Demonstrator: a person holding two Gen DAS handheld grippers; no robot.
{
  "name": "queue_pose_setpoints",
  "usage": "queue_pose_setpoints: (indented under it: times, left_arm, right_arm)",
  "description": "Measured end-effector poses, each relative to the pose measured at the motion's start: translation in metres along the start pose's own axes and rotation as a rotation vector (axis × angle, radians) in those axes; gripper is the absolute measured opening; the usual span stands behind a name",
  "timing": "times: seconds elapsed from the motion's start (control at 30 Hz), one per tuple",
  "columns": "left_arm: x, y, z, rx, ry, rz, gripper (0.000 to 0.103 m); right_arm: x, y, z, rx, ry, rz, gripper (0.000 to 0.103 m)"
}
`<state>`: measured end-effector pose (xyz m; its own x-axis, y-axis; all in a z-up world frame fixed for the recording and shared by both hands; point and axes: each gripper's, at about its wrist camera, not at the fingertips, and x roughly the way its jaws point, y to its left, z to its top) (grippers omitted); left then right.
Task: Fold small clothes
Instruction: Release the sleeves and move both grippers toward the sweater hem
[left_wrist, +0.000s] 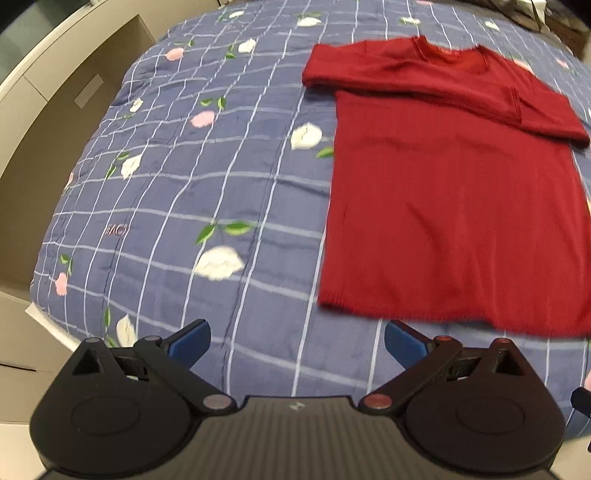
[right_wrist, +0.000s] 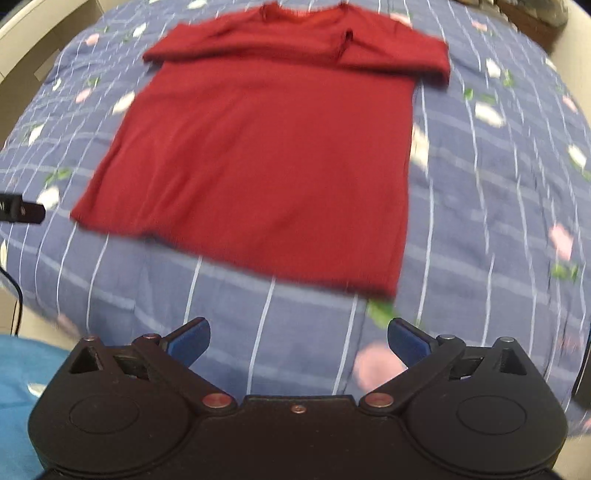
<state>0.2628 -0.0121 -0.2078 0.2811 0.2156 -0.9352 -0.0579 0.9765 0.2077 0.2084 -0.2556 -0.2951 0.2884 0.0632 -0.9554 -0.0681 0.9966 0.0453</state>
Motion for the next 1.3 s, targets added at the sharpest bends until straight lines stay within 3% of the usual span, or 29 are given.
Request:
queue_pose_setpoints:
  times: [0.27, 0.57, 0.77, 1.07, 1.17, 1.27, 1.3]
  left_arm:
    - [0.005, -0.007, -0.031, 0.09, 0.06, 0.024, 0.102]
    - [0.001, -0.02, -0.044, 0.211, 0.02, 0.055, 0.102]
    - [0.016, -0.031, -0.038, 0.211, 0.046, 0.044, 0.102]
    - [0.031, -0.062, -0.016, 0.269, 0.029, 0.01, 0.102]
    - [0.033, -0.071, -0.009, 0.287, 0.018, -0.005, 0.102]
    - [0.033, -0.077, -0.003, 0.308, -0.001, -0.014, 0.102]
    - [0.033, -0.079, -0.002, 0.314, -0.009, -0.017, 0.102]
  right_arm:
    - [0.002, 0.002, -0.026, -0.017, -0.004, -0.059, 0.102]
    - [0.028, 0.029, -0.024, -0.377, -0.159, -0.23, 0.093]
    - [0.051, 0.036, -0.016, -0.526, -0.167, -0.232, 0.082]
    - [0.074, 0.033, 0.001, -0.606, -0.169, -0.232, 0.075]
    - [0.077, 0.035, 0.006, -0.641, -0.184, -0.232, 0.058]
    - [0.077, 0.035, 0.014, -0.663, -0.201, -0.211, 0.035]
    - [0.076, 0.036, 0.017, -0.666, -0.209, -0.202, 0.022]
